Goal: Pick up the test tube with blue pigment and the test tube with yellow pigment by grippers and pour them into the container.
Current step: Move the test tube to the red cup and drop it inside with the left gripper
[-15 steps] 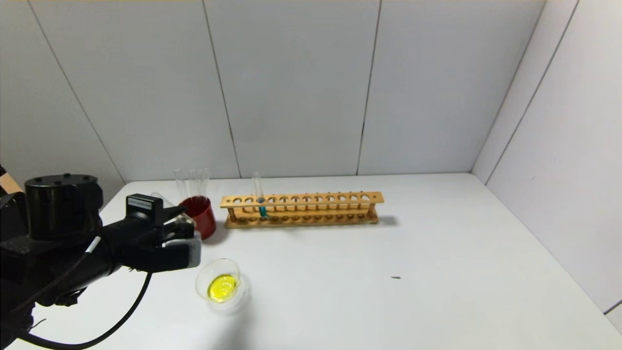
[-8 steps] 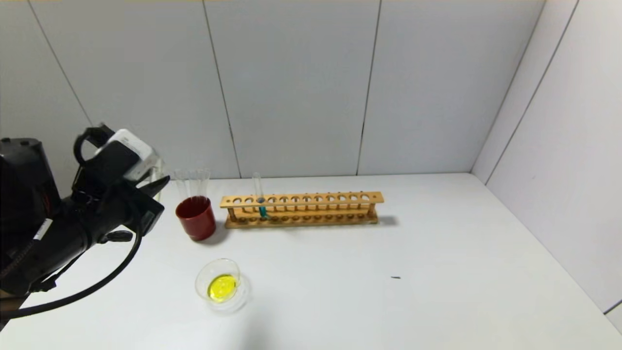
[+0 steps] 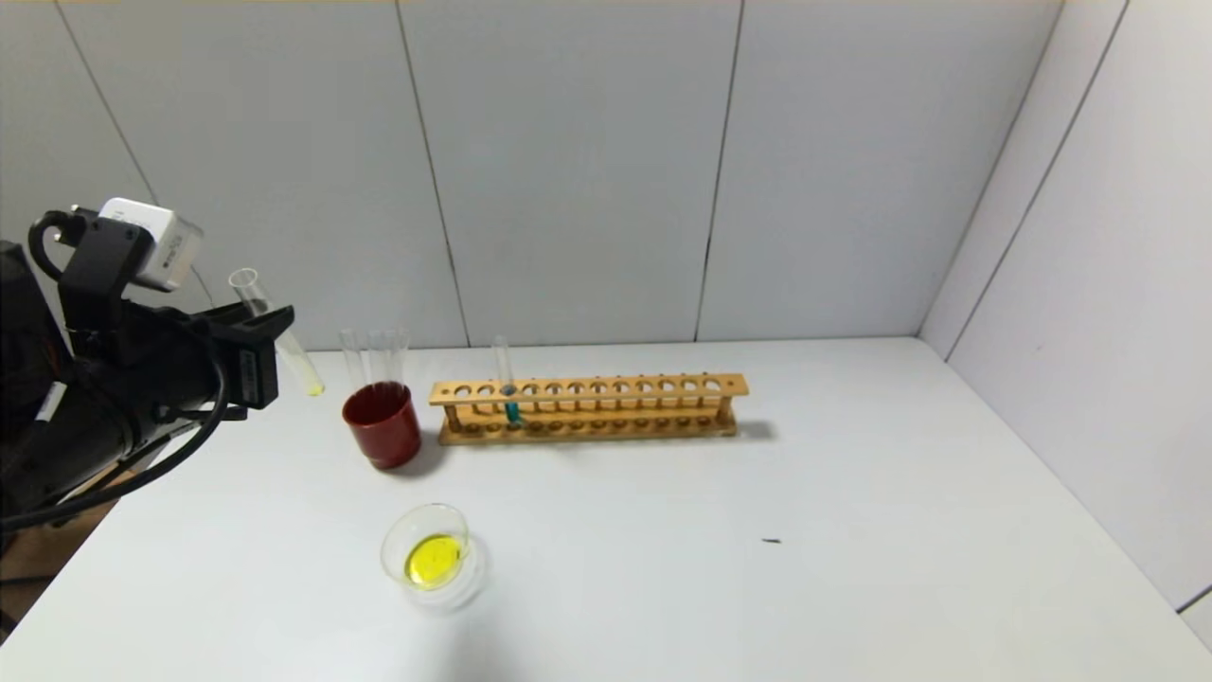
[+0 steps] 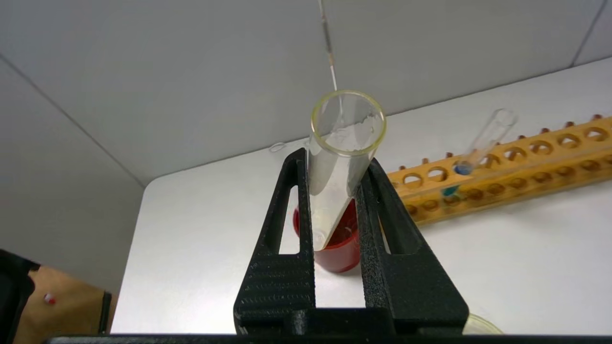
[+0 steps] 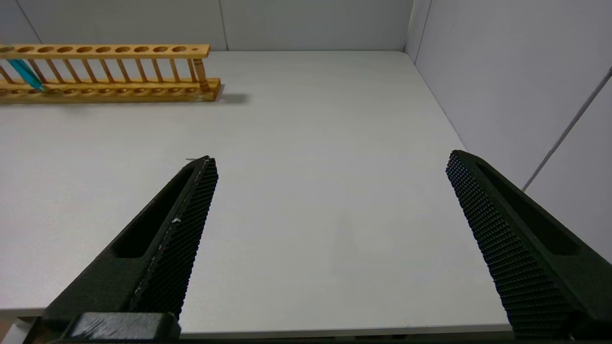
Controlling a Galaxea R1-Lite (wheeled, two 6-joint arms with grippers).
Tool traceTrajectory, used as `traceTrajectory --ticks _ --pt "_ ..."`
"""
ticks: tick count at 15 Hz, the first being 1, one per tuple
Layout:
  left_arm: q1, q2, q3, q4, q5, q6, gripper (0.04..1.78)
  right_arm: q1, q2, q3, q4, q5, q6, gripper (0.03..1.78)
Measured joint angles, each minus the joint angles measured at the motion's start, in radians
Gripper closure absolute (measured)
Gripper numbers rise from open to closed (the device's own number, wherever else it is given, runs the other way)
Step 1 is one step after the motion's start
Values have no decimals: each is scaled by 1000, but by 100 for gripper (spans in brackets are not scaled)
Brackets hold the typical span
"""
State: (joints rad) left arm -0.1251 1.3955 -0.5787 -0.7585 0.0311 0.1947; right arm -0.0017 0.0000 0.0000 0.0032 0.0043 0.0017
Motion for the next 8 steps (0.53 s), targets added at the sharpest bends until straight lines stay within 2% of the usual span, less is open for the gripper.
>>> traceTrajectory --ticks 3,8 --pt "15 59 -1 -41 -2 -20 151 0 0 0 0 0 0 6" --pt "27 222 -3 -216 -16 -50 151 0 0 0 0 0 0 6"
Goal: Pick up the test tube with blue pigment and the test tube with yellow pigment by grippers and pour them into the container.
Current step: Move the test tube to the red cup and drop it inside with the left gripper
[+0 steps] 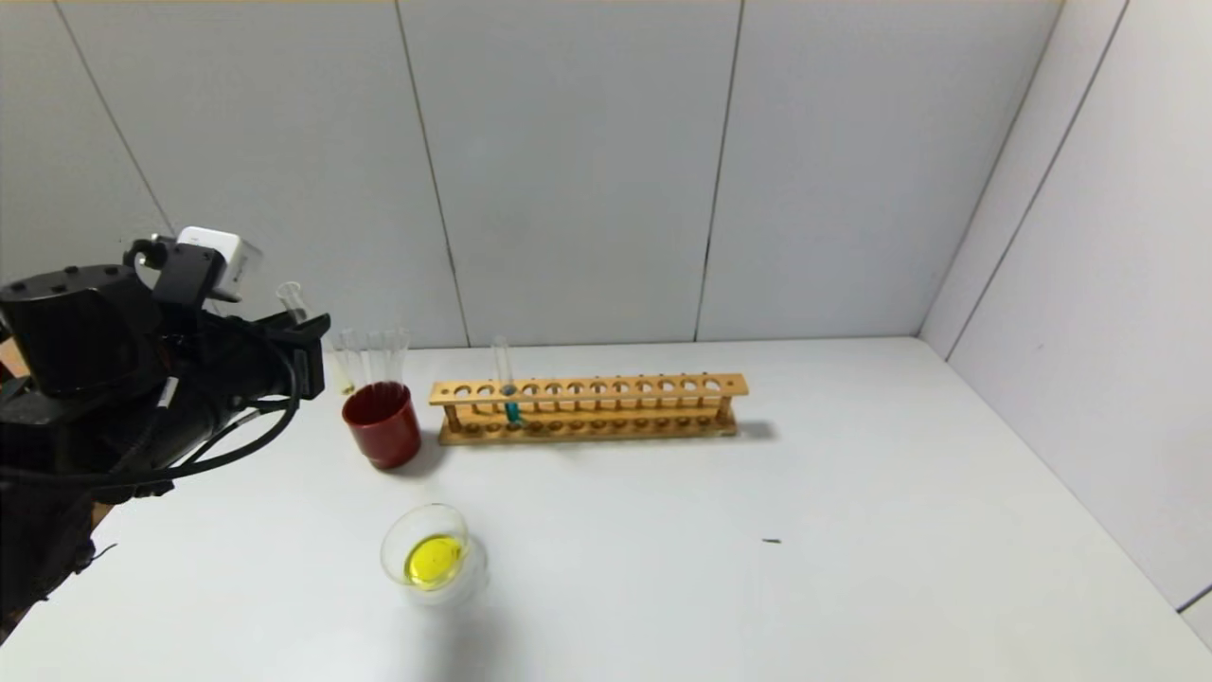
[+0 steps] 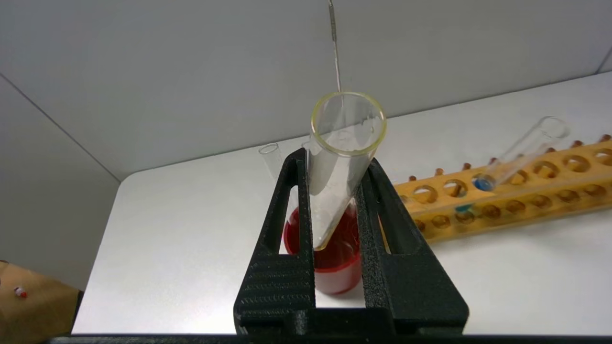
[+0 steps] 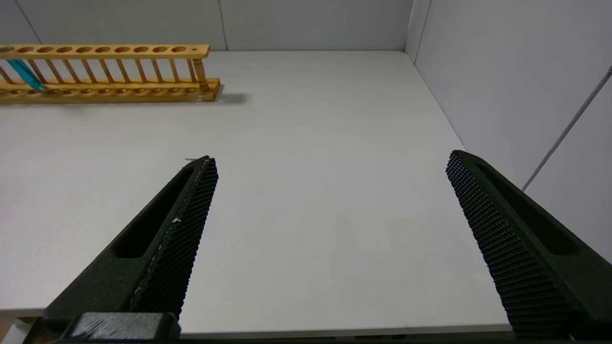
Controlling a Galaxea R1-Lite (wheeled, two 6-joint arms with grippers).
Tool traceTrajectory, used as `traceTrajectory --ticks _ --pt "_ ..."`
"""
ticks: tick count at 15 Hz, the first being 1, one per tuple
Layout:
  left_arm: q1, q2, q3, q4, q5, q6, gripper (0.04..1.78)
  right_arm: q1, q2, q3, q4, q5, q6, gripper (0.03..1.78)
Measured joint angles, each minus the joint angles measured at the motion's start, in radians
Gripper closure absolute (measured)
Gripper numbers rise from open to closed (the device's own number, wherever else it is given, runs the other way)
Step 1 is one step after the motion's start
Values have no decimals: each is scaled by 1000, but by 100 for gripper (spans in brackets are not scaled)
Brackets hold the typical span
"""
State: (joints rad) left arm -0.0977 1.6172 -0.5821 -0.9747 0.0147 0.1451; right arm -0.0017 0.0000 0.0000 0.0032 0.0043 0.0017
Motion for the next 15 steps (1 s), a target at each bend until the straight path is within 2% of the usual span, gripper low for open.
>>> traceTrajectory --ticks 4,8,13,15 --pt "31 143 -2 -143 -53 -30 151 0 0 0 0 0 0 6" --pt "67 222 -2 -163 -80 -37 151 0 0 0 0 0 0 6" --pt "72 278 -14 -200 -86 -38 151 0 0 0 0 0 0 6" --pt "75 303 -17 -230 -86 -37 145 0 0 0 0 0 0 6"
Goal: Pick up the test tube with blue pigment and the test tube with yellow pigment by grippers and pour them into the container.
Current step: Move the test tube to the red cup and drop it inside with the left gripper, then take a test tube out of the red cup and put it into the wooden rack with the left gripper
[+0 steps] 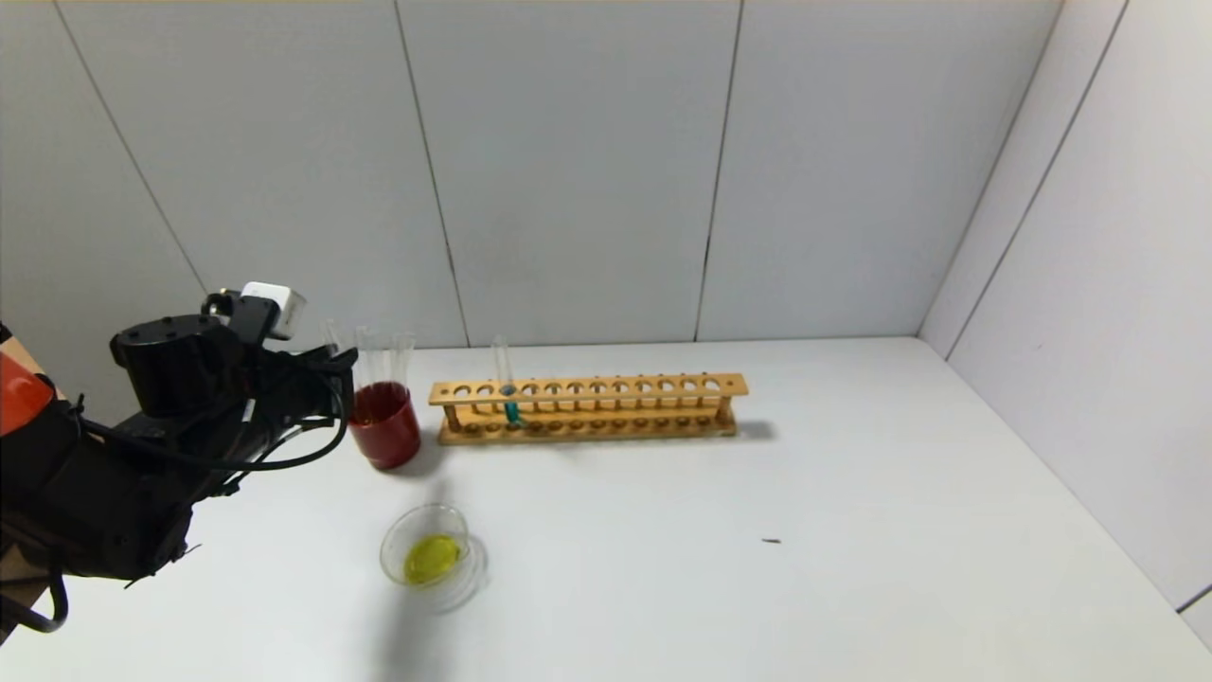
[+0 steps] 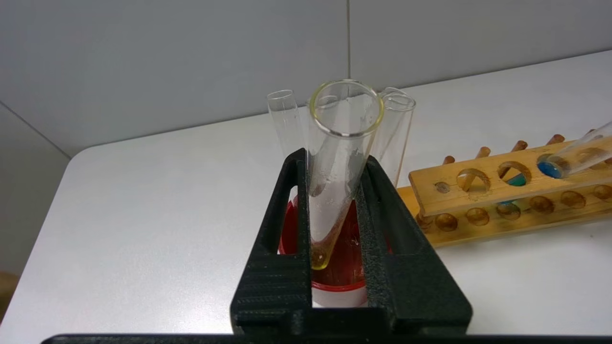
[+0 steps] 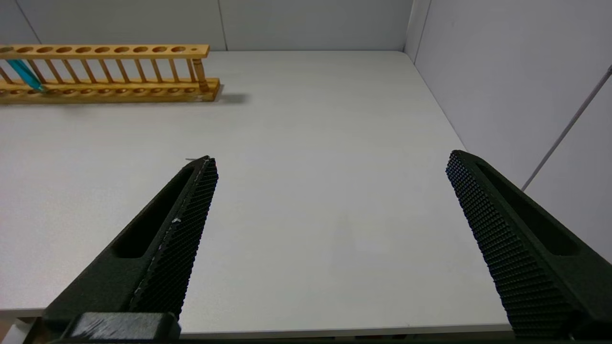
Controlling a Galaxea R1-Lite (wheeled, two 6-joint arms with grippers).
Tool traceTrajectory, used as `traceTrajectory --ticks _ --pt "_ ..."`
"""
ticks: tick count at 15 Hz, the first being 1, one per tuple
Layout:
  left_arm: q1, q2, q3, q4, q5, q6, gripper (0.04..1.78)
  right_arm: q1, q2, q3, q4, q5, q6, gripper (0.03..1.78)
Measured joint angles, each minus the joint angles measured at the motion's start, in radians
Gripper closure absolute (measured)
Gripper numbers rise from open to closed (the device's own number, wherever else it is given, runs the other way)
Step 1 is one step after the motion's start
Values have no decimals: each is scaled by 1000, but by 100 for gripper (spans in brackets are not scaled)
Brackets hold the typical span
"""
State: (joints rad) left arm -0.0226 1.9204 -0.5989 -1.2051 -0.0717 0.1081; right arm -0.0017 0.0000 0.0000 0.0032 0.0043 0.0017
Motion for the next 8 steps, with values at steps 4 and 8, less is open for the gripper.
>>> traceTrajectory --ticks 4,8 --pt "2 22 -1 -1 0 2 104 0 0 0 0 0 0 6" --pt "3 18 0 0 1 2 38 0 0 0 0 0 0 6"
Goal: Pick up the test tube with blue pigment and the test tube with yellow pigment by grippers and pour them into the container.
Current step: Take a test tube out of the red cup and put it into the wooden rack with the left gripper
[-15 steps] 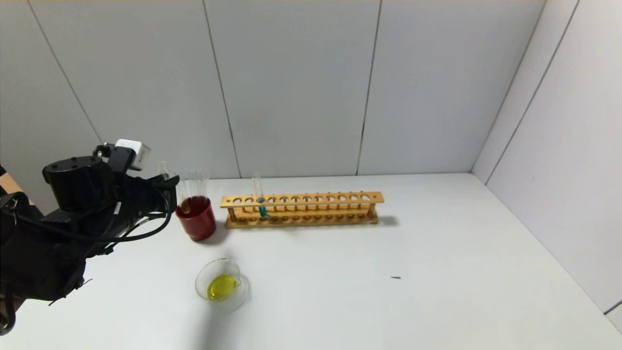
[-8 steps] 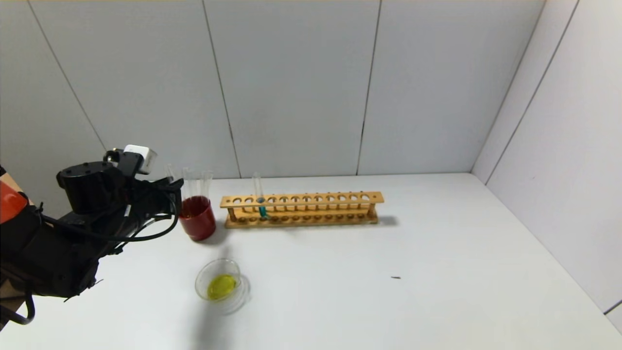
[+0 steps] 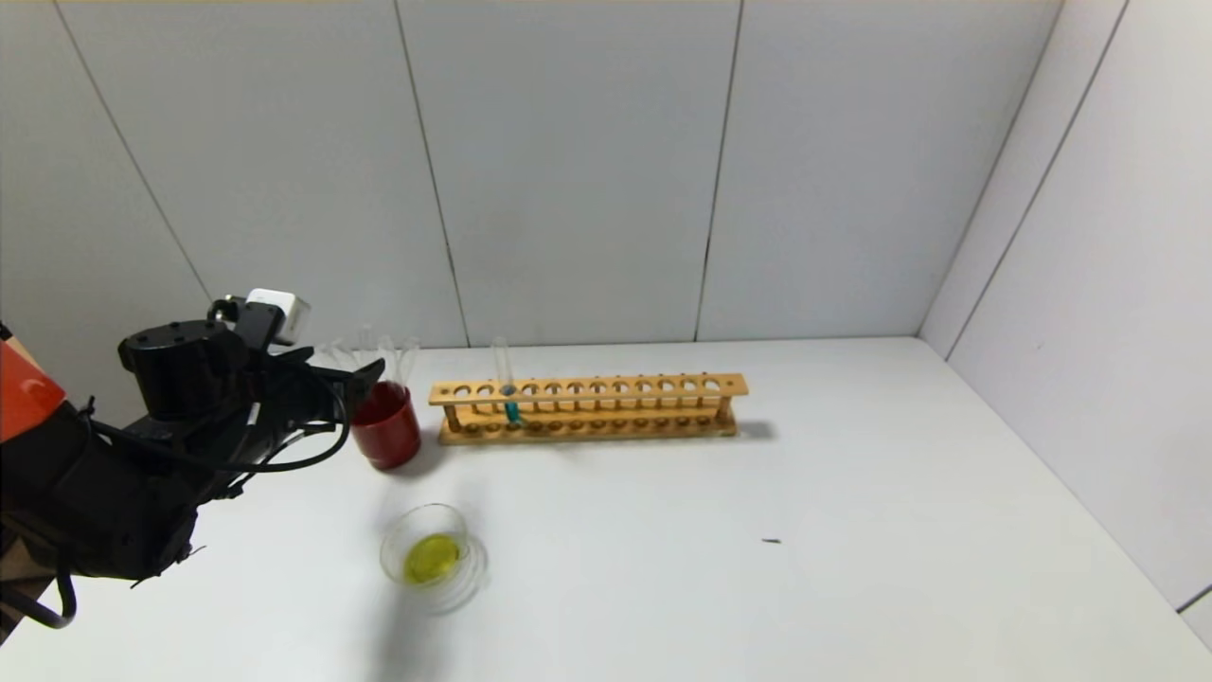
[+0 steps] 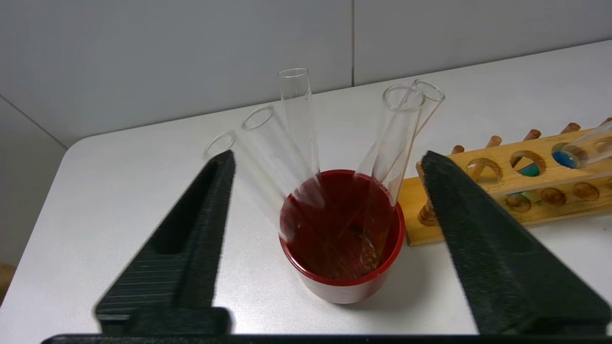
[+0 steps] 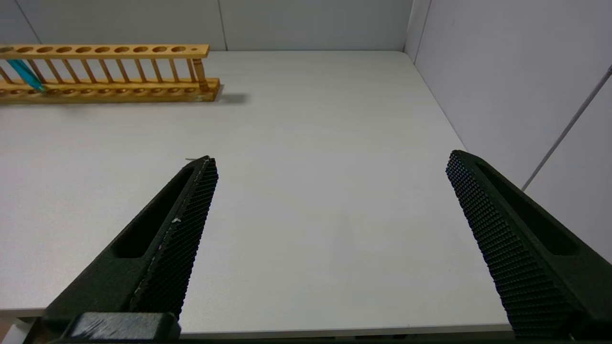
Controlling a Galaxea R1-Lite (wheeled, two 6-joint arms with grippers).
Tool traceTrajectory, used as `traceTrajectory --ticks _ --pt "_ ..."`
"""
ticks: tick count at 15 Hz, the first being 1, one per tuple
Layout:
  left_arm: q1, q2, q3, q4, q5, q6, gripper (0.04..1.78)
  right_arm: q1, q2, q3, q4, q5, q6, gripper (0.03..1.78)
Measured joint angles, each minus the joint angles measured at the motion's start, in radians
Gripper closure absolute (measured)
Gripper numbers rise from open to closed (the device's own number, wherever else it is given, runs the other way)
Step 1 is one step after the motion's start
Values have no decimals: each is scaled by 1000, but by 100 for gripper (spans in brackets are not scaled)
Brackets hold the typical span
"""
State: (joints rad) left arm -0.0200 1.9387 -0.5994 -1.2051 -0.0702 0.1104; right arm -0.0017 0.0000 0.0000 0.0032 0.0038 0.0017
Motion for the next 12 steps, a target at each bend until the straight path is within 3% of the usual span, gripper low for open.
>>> traceTrajectory --ticks 4,12 --pt "0 -37 -9 34 0 5 9 0 0 0 0 0 0 6" --pt "-68 -226 -50 280 1 46 7 0 0 0 0 0 0 6"
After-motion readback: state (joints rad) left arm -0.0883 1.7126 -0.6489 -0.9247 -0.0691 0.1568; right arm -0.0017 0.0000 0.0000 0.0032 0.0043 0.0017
